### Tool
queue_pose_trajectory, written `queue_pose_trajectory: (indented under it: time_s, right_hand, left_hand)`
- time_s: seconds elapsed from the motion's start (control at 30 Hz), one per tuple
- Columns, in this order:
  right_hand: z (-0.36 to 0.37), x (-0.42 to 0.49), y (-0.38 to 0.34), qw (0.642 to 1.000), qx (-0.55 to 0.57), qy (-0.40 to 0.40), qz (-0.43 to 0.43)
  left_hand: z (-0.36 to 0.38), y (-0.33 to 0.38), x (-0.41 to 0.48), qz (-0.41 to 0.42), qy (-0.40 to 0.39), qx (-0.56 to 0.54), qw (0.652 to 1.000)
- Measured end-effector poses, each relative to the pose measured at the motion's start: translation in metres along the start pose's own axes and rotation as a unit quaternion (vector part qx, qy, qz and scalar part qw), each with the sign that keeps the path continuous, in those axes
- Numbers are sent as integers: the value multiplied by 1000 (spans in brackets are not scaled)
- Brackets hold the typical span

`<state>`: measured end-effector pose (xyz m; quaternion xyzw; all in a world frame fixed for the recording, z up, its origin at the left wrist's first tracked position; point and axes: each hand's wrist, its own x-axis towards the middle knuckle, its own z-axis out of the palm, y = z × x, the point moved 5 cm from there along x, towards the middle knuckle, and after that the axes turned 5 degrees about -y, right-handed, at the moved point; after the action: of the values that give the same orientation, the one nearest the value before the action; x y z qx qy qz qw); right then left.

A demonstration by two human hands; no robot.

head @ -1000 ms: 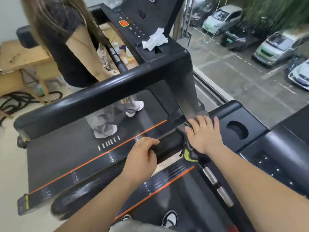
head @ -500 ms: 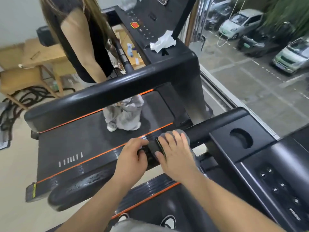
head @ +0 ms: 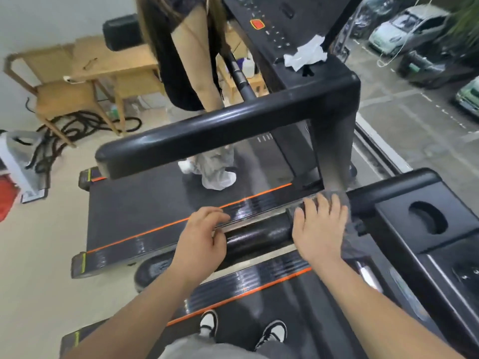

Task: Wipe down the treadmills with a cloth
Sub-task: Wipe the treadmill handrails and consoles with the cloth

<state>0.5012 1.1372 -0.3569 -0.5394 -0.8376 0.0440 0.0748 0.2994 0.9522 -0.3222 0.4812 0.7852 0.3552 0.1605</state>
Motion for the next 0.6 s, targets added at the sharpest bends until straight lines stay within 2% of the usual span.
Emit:
queue_pose_trajectory:
  time_s: [0.13,0.27,0.33,0.47,0.53,0.6]
  right_hand:
    - [22,-67,-91,999,27,-19,-14]
    - [39,-127,-189,988,3,-71,-133]
    - [42,-140,-208,979,-8,-76,-191]
    - [41,-120,-168,947,-58,-64,-310]
    - [37,-99,-129,959,-69,-51,-271]
    - [32,-84,-93,983,-41,-31,-174]
  left_hand:
    - [-24,-25,-10,6,-4,-3,1000]
    - [-51,-50,-18,12,3,-1,1000]
    - [-65,-63,-21,9,5,-5,1000]
    - [-80,-83,-21,22,14,-14,1000]
    - [-77,-89,-23,24,3,-24,999]
    - [-73,-92,-29,31,-7,-38,999]
